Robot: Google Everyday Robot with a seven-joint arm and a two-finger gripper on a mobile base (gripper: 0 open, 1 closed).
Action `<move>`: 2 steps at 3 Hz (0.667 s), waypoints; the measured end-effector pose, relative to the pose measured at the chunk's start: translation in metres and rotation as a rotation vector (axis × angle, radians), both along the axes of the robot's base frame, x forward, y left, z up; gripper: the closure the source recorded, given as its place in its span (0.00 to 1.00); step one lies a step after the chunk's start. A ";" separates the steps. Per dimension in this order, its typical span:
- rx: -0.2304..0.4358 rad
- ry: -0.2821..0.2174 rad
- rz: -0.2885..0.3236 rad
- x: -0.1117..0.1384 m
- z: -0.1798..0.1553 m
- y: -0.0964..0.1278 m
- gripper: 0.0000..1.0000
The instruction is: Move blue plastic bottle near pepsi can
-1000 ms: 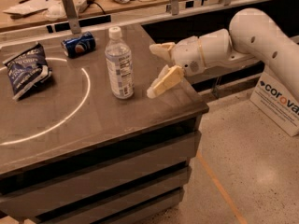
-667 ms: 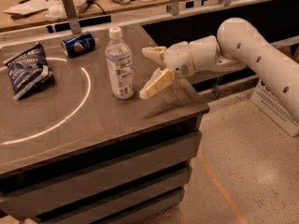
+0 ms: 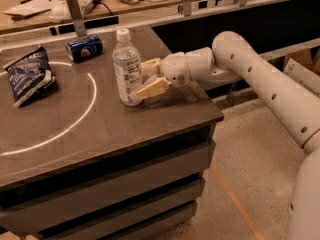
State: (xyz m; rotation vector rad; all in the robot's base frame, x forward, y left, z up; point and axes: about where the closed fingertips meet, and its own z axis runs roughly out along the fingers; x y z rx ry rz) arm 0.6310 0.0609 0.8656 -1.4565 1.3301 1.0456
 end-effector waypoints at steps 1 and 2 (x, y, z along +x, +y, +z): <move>0.010 0.016 0.022 0.000 0.000 0.005 0.64; 0.015 0.000 -0.002 0.002 0.008 0.002 0.87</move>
Offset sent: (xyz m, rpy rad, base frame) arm 0.0076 -0.0087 0.0179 0.0202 -0.0218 -0.0443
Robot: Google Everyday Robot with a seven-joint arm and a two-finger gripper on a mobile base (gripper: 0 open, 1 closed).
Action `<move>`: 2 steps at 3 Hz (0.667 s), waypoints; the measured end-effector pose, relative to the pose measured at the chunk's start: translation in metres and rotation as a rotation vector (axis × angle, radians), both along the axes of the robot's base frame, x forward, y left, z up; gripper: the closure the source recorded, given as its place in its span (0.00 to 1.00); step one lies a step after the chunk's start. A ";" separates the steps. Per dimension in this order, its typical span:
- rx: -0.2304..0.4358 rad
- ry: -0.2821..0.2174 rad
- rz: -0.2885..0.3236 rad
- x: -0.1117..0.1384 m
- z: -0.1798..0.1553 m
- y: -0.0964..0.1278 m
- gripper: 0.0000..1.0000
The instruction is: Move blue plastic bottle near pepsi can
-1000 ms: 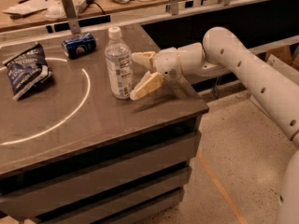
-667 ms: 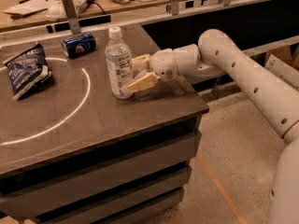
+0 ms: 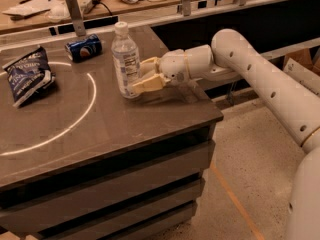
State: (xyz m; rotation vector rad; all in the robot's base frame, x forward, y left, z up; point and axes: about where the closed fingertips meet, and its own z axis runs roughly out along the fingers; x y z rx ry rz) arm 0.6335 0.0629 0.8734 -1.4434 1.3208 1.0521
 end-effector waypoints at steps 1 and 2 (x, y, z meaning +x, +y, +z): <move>-0.019 -0.078 -0.093 0.024 0.019 -0.007 1.00; -0.059 -0.132 -0.222 0.063 0.030 -0.024 1.00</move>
Offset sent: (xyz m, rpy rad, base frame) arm 0.1325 -0.0780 0.0403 -0.1527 -0.1853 -0.4562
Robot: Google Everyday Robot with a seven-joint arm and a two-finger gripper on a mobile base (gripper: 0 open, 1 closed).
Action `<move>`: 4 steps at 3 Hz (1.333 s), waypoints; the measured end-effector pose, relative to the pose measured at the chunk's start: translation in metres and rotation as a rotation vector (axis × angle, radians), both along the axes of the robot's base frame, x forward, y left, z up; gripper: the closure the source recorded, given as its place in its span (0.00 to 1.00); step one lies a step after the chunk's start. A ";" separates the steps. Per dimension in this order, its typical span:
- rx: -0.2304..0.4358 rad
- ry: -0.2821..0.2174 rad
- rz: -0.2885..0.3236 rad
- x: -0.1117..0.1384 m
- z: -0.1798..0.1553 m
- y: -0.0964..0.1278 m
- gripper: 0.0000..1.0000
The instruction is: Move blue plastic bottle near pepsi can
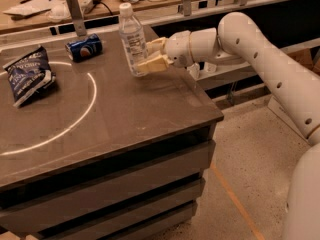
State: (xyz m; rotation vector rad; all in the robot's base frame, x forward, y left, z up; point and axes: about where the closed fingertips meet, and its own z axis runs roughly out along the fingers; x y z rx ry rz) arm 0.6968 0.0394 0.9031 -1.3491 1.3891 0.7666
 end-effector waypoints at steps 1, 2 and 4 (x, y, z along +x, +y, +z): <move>-0.017 -0.001 -0.130 0.045 -0.004 -0.021 1.00; 0.015 0.009 -0.188 0.082 -0.012 -0.016 1.00; 0.064 0.023 -0.250 0.140 -0.019 0.019 1.00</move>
Offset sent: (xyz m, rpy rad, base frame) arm 0.1368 -0.0114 -0.0240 0.0780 0.0248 -0.2614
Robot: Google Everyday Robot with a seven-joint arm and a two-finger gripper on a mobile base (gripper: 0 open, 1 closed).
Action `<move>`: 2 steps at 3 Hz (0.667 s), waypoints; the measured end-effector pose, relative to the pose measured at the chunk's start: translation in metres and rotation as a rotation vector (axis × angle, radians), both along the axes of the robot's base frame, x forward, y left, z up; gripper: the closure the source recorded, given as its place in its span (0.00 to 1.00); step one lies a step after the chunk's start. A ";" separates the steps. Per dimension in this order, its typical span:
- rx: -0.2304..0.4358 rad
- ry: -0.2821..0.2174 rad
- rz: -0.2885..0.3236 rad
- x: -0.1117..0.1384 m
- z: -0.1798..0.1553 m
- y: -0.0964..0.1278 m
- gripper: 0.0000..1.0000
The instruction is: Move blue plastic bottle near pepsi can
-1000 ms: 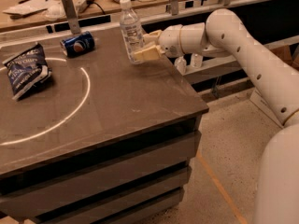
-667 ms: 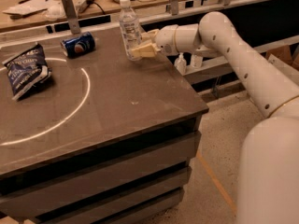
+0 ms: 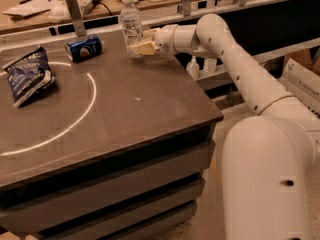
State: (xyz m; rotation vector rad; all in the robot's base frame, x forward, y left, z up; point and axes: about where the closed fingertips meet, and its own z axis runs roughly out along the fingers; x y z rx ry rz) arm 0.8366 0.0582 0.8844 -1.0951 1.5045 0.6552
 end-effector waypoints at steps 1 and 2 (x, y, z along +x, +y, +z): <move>-0.001 0.008 -0.026 0.016 0.001 0.015 1.00; -0.001 0.017 -0.038 0.030 0.001 0.030 1.00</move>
Offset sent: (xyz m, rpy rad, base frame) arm 0.0555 0.0398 0.0090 -0.0009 0.0197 -0.0626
